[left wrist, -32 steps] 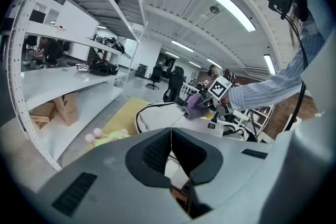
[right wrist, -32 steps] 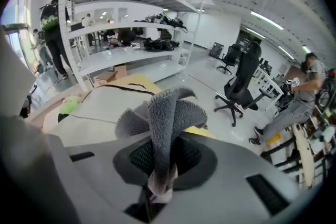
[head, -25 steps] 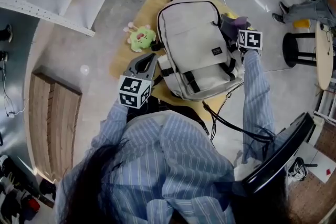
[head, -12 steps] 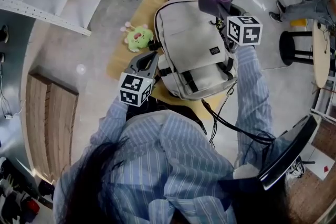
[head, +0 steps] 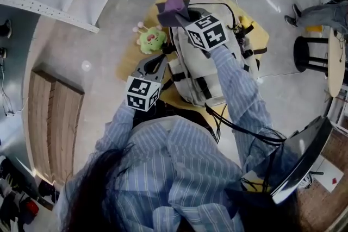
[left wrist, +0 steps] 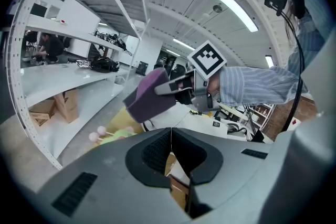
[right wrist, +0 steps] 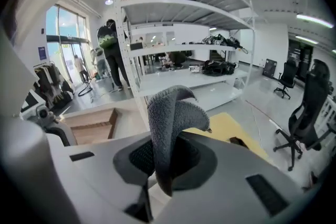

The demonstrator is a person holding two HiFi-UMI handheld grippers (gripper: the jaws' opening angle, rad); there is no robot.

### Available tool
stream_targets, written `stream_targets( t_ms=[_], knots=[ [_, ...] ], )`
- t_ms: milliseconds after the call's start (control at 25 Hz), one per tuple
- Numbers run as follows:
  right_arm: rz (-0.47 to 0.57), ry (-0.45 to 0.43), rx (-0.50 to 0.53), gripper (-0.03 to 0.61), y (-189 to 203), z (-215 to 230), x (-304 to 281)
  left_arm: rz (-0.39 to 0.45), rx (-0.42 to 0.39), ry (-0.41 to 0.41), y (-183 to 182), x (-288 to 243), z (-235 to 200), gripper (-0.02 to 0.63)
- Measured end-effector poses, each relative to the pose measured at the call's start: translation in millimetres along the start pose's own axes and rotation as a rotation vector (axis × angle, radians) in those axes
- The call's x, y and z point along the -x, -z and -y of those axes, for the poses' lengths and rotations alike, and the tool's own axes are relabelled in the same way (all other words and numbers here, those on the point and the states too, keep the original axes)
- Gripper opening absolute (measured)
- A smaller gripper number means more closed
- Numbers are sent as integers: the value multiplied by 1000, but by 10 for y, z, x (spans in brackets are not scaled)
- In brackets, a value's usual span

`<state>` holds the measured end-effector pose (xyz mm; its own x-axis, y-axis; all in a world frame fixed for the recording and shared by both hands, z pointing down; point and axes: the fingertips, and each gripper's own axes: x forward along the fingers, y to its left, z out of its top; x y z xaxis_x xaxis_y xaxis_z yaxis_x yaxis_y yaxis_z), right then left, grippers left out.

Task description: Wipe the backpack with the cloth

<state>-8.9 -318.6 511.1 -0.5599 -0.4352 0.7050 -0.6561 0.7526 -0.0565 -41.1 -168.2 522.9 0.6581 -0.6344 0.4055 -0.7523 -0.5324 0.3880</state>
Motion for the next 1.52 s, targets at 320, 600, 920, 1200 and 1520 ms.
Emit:
stream_targets(
  t_ms=[320,600,920,1200,1520],
  knots=[
    [-126,127,-47,41,464,546,-244,-11,23,-34,62,51,-293,6],
    [-112,278,-207,41,625,1369,170,-2,25,-16,-16,-43,-381,6],
    [-76,495,-550,41,1100,2285,780,-15,26,-8,-31,-74,-471,6],
    [-185,667,-562,41,1688,2590,1307,-23,20,-14,-27,-54,-537,6],
    [12,622,-535,41,1285,2341,1613,-10,-4,-16,-48,40,-428,6]
  ],
)
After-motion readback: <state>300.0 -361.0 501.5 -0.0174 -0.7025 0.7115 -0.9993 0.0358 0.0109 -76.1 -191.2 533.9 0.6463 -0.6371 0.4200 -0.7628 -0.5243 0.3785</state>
